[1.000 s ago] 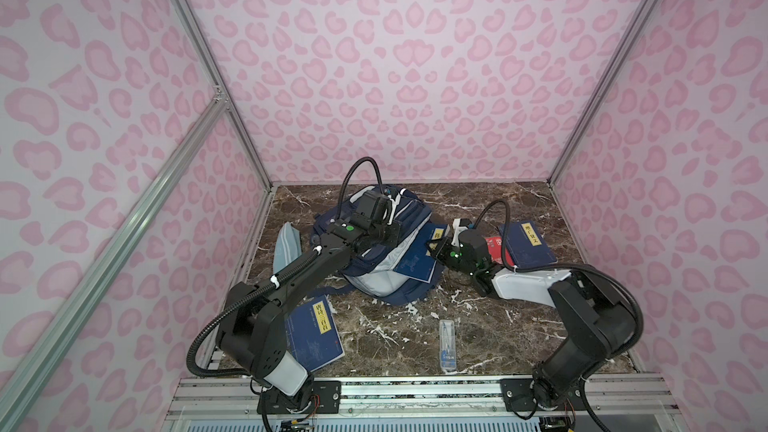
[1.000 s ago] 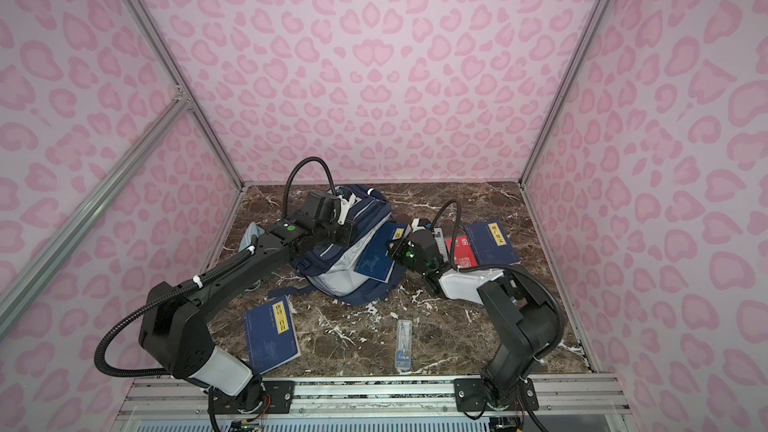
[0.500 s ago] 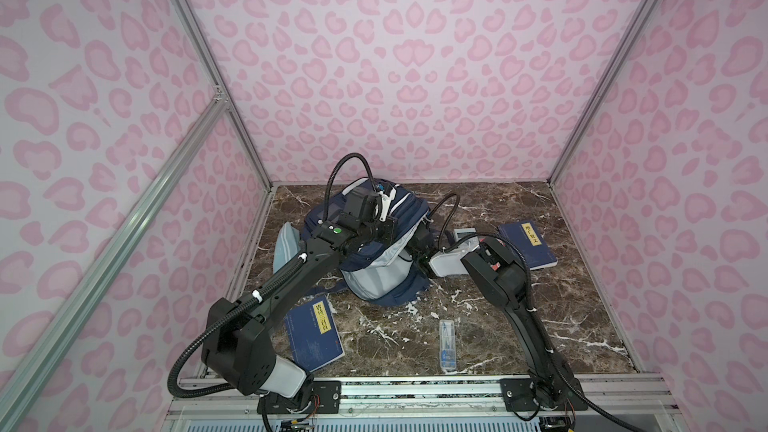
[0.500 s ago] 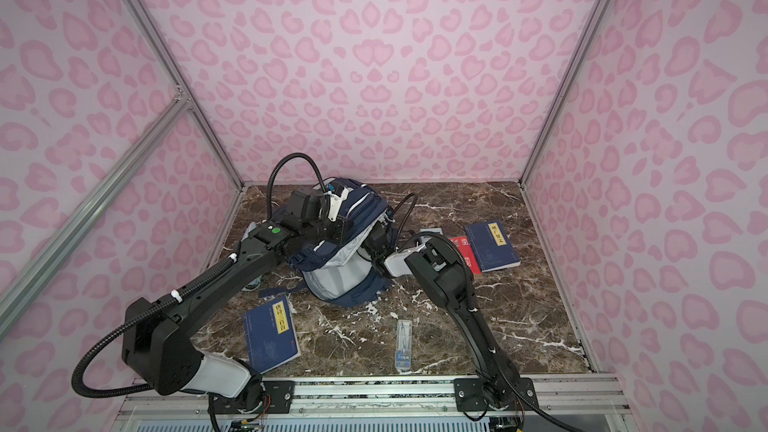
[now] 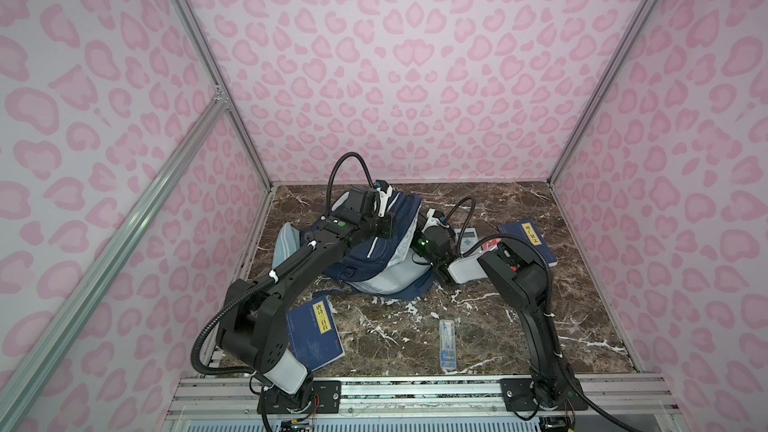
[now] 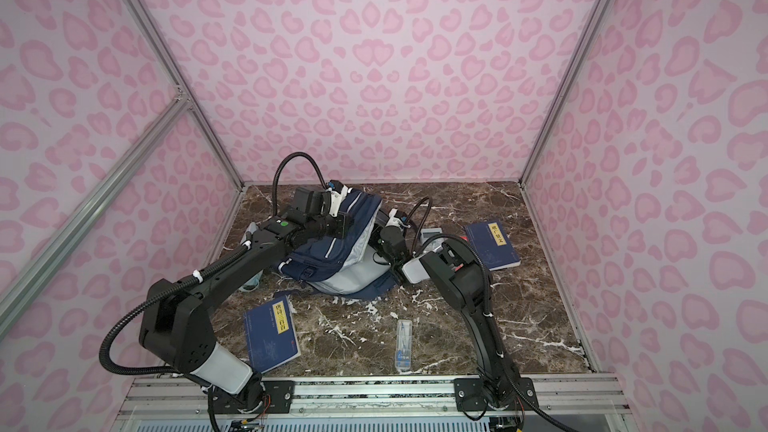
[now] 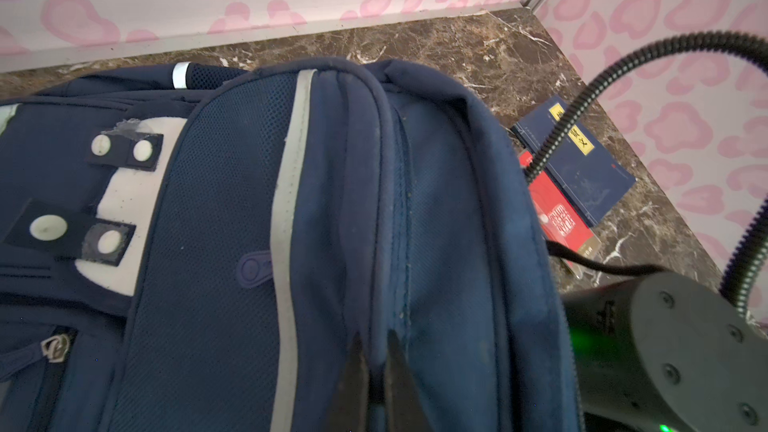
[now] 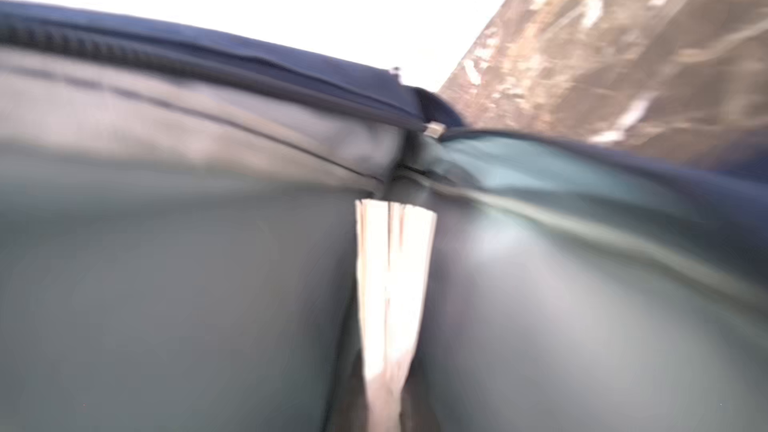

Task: Pack the student bag
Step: 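Insert the blue book into the backpack with the right gripper while the left holds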

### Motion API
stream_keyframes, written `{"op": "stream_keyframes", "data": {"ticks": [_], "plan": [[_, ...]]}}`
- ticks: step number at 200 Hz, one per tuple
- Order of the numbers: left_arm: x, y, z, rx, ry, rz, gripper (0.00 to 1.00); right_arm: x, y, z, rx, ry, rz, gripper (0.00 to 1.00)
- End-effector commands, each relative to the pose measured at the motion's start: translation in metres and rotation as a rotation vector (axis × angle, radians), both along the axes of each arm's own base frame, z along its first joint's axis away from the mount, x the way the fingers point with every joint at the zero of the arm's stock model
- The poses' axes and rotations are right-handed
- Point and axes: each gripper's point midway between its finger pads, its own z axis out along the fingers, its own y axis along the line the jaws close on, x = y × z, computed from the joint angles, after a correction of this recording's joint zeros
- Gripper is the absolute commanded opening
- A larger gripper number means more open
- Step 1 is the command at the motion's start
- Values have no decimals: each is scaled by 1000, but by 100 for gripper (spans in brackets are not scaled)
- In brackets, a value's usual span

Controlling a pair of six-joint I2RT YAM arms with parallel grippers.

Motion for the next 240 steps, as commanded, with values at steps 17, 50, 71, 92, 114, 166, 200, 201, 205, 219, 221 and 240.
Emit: {"op": "stream_keyframes", "data": {"ticks": [17,50,71,92,114,166,200,201,205,219,221,240], "plan": [[11,-15,28,-70,-99,-53,3,-21,6,17,122,-38,80,0],[3,-25,32,-103,-84,-119,3,-5,24,37,197,-118,63,0],[0,-31,53,-126,-119,-167,4,9,26,38,172,-127,-1,0],[-14,-39,62,-166,-112,-243,4,21,35,17,122,-109,-66,0],[-22,-37,63,-172,-111,-255,3,28,52,12,107,-108,-64,1],[-18,-14,24,-88,-61,-180,4,-8,47,-9,-110,-31,145,60],[-17,-15,23,-97,-61,-176,4,-36,11,-27,-196,59,221,63],[-17,-15,23,-98,-61,-177,3,-37,10,-27,-199,60,223,63],[-18,-16,23,-103,-60,-183,4,-41,6,-29,-218,69,233,63],[-19,-16,23,-110,-54,-181,4,-50,-9,-36,-307,107,266,63],[-19,-16,22,-111,-53,-179,4,-51,-11,-38,-320,117,274,63],[-18,-15,20,-110,-50,-168,4,-63,-18,-37,-378,142,351,63]]}}
